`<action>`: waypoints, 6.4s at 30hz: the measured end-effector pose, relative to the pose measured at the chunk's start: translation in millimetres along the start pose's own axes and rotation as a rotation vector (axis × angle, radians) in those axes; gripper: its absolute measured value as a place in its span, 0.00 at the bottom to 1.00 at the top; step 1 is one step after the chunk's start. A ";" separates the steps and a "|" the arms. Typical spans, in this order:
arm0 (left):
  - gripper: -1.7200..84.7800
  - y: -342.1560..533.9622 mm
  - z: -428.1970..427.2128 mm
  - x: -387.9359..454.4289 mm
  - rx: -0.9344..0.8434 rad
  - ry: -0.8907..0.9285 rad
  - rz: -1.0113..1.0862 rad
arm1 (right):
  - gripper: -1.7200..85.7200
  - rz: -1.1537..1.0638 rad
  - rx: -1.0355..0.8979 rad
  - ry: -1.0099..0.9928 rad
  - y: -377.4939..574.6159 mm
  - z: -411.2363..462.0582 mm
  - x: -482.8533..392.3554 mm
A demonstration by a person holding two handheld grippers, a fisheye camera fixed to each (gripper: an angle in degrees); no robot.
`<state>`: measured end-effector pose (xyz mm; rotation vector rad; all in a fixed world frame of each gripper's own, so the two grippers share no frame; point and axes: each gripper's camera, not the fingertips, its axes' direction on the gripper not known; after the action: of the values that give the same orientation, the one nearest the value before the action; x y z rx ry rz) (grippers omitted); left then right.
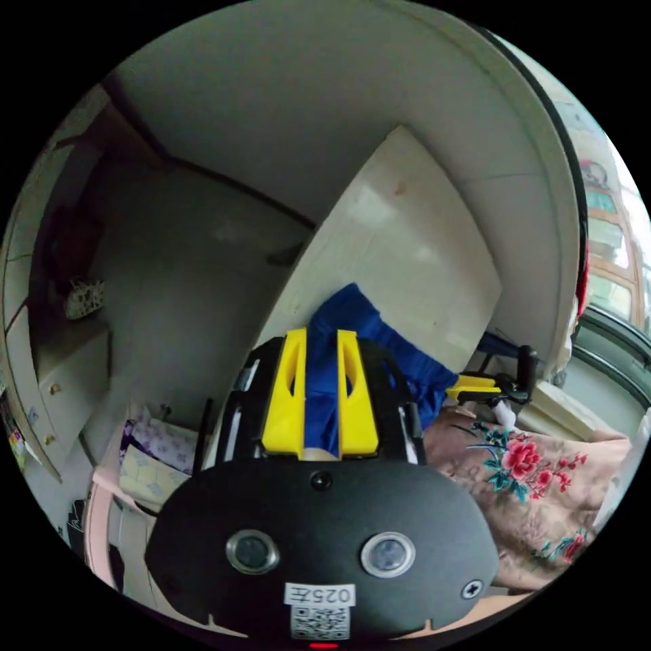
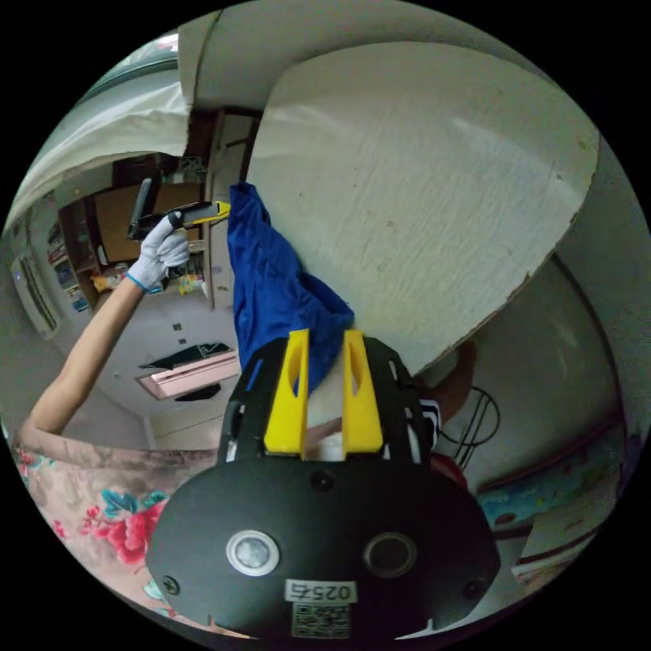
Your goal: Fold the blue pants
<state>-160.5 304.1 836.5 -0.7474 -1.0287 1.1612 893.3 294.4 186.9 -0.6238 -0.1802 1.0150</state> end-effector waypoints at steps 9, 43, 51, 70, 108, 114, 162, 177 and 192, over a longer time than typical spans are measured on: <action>0.00 -5.7 -7.7 30.8 0.177 0.019 -0.033 | 0.02 -0.064 0.097 0.215 7.6 -66.5 -0.3; 0.04 729.0 132.1 -82.5 1.025 0.276 -1.318 | 0.03 -1.251 0.478 0.038 343.3 28.5 -397.0; 0.04 780.6 152.3 -142.3 0.871 0.190 -1.211 | 0.06 -1.457 0.544 0.142 472.1 166.9 -527.2; 0.04 841.5 194.6 -188.2 1.091 0.570 -1.349 | 0.11 -2.133 -0.718 0.524 706.7 618.0 -553.5; 0.01 875.7 191.1 -186.2 1.196 0.856 -1.386 | 0.03 -2.029 -0.833 0.557 772.6 757.3 -763.9; 0.01 880.0 191.3 -180.6 1.228 0.877 -1.394 | 0.02 -2.032 -0.827 0.517 767.9 754.4 -796.1; 0.09 787.7 125.4 -182.5 0.971 0.591 -1.315 | 0.01 -2.073 -1.300 0.731 660.8 894.9 -1072.3; 0.01 772.6 86.5 -208.7 0.689 0.134 -1.402 | 0.01 -2.097 -1.159 0.822 631.8 882.2 -1091.4; 0.03 713.2 95.7 -195.0 0.659 0.173 -1.358 | 0.02 -2.035 -1.156 0.744 600.1 845.8 -1050.9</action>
<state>-524.8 298.1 186.0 0.4000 -0.6723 0.1626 -460.8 -20.8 683.8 -1.2672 -0.5556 -1.4336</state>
